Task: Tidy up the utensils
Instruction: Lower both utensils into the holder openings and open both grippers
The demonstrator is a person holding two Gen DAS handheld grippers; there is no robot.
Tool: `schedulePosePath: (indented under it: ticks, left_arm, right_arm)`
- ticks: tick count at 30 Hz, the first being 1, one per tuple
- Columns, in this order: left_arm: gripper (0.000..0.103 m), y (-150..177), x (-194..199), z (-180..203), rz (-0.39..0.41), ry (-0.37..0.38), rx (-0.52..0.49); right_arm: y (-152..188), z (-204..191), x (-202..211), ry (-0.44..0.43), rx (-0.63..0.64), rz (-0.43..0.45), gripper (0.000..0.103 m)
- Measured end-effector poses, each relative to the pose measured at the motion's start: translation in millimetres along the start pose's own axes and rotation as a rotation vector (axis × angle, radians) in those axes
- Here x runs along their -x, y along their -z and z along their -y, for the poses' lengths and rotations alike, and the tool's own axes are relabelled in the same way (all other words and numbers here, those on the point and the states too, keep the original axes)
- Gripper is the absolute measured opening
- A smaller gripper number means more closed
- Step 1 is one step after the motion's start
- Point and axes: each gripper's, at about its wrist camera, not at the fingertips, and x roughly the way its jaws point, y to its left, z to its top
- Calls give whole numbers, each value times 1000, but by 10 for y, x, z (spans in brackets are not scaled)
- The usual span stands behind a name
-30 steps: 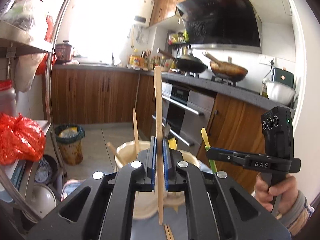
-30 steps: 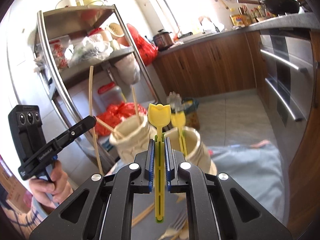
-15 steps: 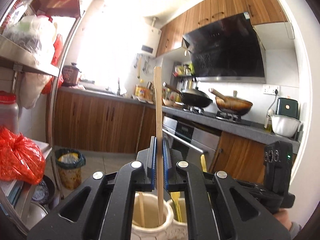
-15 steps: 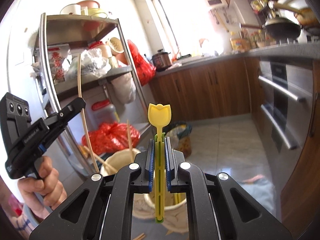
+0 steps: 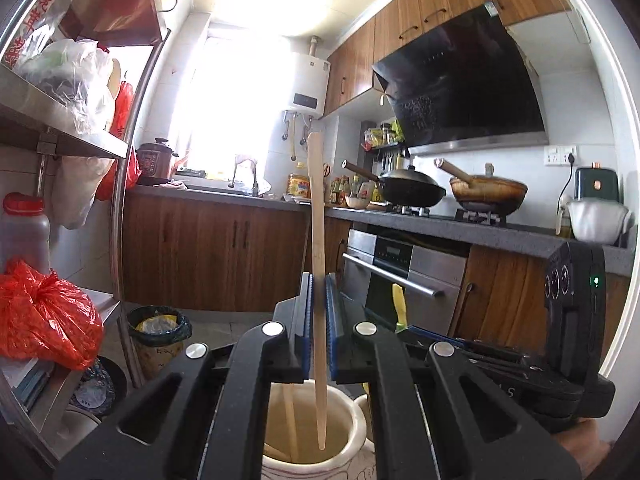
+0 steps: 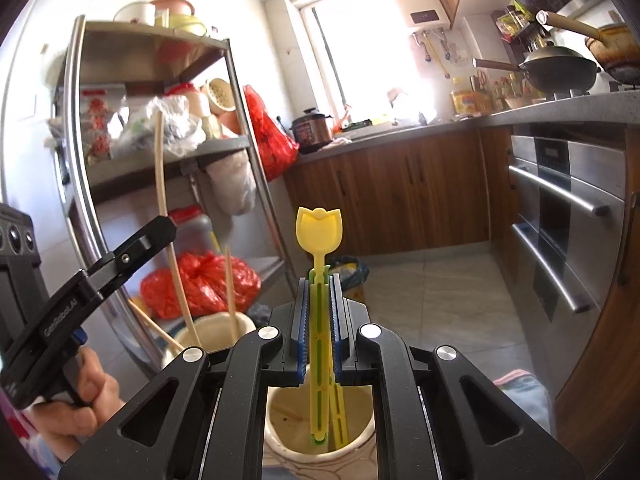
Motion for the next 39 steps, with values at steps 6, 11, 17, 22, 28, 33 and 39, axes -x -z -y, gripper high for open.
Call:
schedulePosePath:
  ticks: [6,11,17,22,28,33,39]
  left_arm:
    - [6,174,-64,46,-67,-25,-5]
    - [6,277,-79,45,-130,-57,-9]
    - [6,342,-94,-11,-197,-81,-6]
    - [6,382,-133,-18,-256,-94,-16]
    - [6,413,-156,-68,-289,-103,2]
    - [6,414,-150,-62,-286,-113,-12]
    - [6,413,-134,-29,-284,-118,-26]
  right_arm:
    - [103,-61,-9,22,42,-29,11]
    - [161,-90,6,34,57,-49,11]
    - [222,-127,4,45,82,-78,11]
    - [284,-162,-53,73,108,-117,11]
    - [307,-144,-76,85,105,-134,11]
    - [322,-135,-85,86,99,-144,11]
    - [326,-134,-63,89,103,-143,11]
